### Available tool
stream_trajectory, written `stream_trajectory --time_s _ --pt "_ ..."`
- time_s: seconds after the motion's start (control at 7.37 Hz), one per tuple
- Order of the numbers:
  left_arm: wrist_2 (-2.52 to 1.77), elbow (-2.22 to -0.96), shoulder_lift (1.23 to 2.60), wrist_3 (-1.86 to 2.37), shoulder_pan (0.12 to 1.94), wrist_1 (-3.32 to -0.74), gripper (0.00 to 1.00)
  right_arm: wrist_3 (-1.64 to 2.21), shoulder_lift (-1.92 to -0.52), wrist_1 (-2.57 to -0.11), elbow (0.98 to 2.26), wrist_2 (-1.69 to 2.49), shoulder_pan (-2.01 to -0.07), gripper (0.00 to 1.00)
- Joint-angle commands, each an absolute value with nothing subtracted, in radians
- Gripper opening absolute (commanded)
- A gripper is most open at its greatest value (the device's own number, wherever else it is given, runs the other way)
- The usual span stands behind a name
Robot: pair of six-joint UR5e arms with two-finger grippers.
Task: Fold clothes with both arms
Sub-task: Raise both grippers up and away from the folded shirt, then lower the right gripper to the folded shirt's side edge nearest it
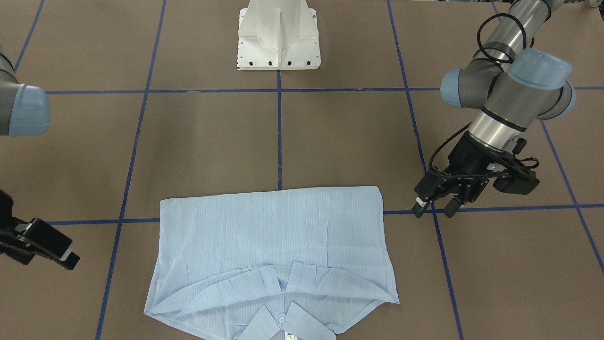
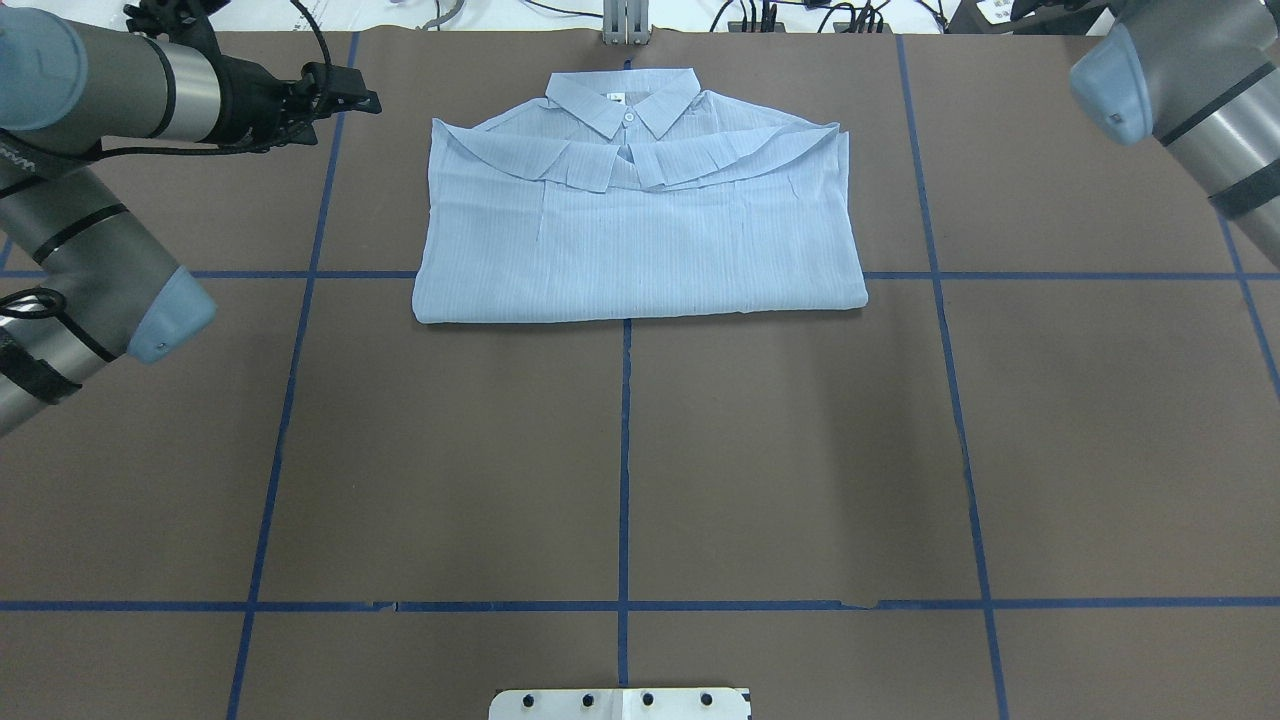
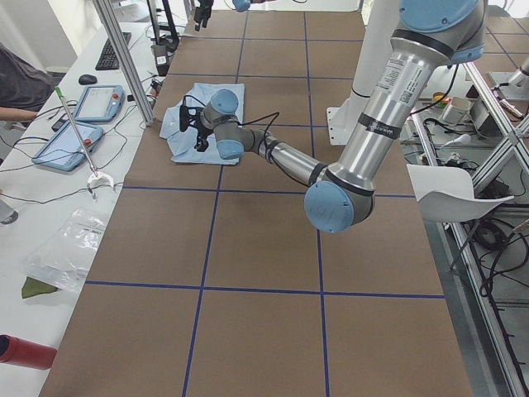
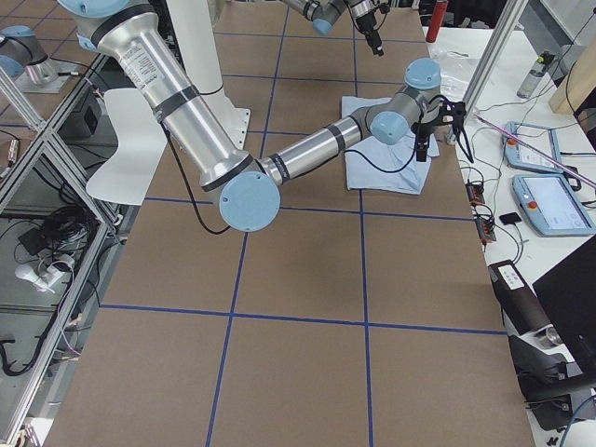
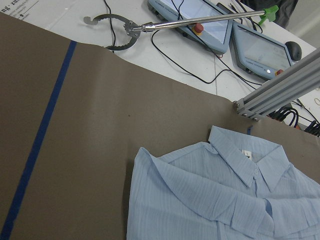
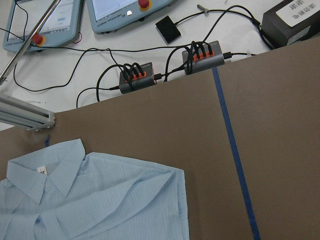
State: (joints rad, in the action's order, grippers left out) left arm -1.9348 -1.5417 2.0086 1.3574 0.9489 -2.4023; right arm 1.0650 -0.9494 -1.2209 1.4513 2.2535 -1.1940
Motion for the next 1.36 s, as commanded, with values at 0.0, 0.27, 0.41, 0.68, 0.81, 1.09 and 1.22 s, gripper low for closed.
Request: stream_trajectory --time_s 0.0,0.27,0.41,0.68,0.81,1.09,1.22 --pt "-1.936 -1.574 1.985 1.367 0.934 -2.388 1.00 1.066 -0.963 -1.333 1.511 2.267 -1.164 1.00" --pt "-1.937 -1.594 1.973 1.368 0.927 -2.385 1.00 1.068 -1.017 -1.338 1.557 2.255 -1.129 1.00" --pt "-1.937 -1.594 1.973 1.368 0.927 -2.384 1.00 1.069 -1.022 -1.338 1.555 2.246 -1.109 1.00" --pt "-1.934 -1.595 1.973 1.382 0.907 -2.384 1.00 1.069 -1.066 -1.327 1.545 2.224 -1.059 1.00" --pt "-1.931 -1.595 1.973 1.382 0.902 -2.384 1.00 1.071 -1.071 -1.338 1.531 2.224 -1.019 1.00" --pt "-1.931 -1.595 1.973 1.382 0.896 -2.384 1.00 1.071 -1.084 -1.321 1.503 2.165 -0.939 1.00" --pt "-1.930 -1.595 1.973 1.382 0.894 -2.384 1.00 1.069 -1.088 -1.321 1.500 2.120 -0.895 1.00"
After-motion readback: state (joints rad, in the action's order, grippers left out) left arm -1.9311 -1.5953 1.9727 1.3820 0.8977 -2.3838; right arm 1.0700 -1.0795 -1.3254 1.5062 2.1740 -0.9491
